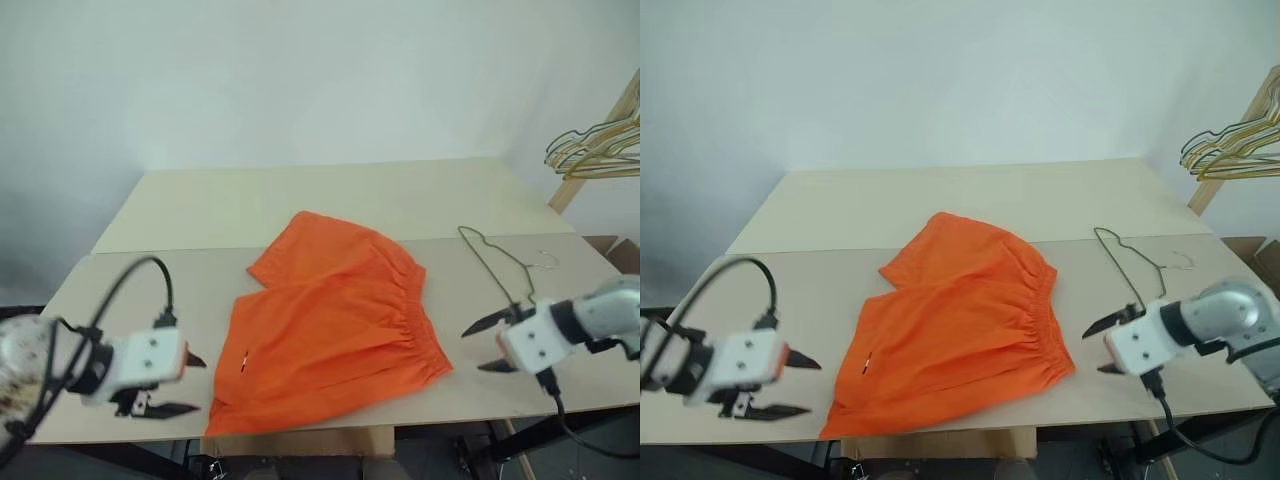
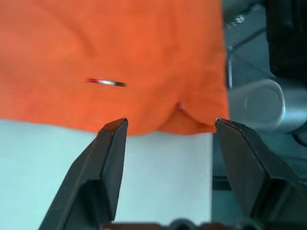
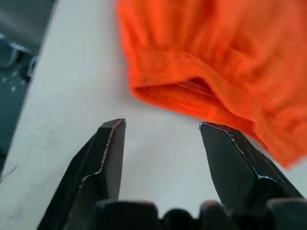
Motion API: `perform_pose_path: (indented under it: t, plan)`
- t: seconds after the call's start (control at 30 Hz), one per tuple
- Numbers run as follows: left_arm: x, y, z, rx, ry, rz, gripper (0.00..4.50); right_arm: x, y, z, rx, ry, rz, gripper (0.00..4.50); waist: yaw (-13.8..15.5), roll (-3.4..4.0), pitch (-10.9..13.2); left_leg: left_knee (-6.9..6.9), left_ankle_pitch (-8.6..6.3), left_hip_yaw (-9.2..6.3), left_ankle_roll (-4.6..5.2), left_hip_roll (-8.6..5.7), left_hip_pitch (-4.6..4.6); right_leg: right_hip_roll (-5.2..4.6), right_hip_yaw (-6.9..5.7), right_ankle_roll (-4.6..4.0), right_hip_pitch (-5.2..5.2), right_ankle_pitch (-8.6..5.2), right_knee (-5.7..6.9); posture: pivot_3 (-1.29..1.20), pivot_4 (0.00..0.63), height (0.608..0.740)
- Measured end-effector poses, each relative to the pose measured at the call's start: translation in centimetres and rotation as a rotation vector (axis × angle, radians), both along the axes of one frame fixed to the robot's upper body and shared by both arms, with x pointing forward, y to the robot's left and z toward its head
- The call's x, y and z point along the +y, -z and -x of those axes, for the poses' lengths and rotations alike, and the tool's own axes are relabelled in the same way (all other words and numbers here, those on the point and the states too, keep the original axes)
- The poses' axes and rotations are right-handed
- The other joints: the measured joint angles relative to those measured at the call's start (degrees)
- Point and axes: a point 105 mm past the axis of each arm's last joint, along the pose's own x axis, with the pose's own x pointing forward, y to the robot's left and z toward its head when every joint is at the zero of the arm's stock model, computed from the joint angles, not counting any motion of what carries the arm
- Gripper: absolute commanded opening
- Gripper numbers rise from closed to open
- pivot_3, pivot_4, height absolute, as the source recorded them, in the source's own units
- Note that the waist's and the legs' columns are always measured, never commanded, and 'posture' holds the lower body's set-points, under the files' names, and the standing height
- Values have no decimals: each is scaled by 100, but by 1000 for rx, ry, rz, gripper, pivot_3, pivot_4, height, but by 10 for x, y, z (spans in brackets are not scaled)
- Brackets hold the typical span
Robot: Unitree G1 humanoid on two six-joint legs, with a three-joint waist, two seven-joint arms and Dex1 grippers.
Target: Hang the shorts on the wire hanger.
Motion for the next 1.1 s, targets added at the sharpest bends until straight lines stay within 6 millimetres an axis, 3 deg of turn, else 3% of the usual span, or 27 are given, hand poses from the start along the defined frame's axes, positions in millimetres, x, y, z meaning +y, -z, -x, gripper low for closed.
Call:
perform_pose_path:
  t: [0.1,0.17,0.33,0.5,0.67,0.77,0.9,1.1]
  plan:
    - [4,-28,-23,-109,-50,115,2978,-16,-32,-35,-65,331,-118,2985,-10,4,0,0,0,-4,0,0,0,3,-1,-4,-5,3,3,-88,0,740]
    - [0,-32,-30,-133,-57,171,2978,-25,-34,-50,-61,515,-182,2985,-1,1,-1,-1,0,-6,-1,1,-6,7,-3,-4,-12,3,2,-97,0,740]
    - [-36,-18,-35,-62,10,396,2978,-25,4,-83,33,900,-322,2985,-15,1,-1,5,2,-9,-3,-5,-66,1,0,-2,-65,3,12,-126,0,740]
    - [-62,-18,-25,37,84,556,2978,-42,21,-106,2,1177,-365,2985,-86,3,-2,6,8,-18,-13,-11,-123,-6,-4,-2,-130,3,35,-134,0,740]
    - [-75,-16,-20,53,134,613,2978,-69,40,-110,-11,1355,-354,2985,-206,3,-3,6,8,-16,-12,-11,-127,-4,-3,-2,-128,3,21,-125,0,740]
    - [-87,-23,-26,-4,135,711,2978,-80,43,-112,-4,1424,-376,2985,-294,7,-4,9,9,-18,-13,-12,-120,-4,-4,-2,-117,3,26,-118,0,740]
    - [-97,-37,-29,-41,151,795,2978,-87,44,-114,7,1452,-406,2985,-394,7,-5,10,10,-19,-13,-10,-96,1,-2,-2,-95,3,31,-115,0,740]
    - [-99,-31,-25,-14,151,772,2978,-84,55,-112,75,1441,-426,2985,-538,8,-6,11,10,-21,-13,-10,-92,1,-1,-1,-88,3,32,-107,0,740]
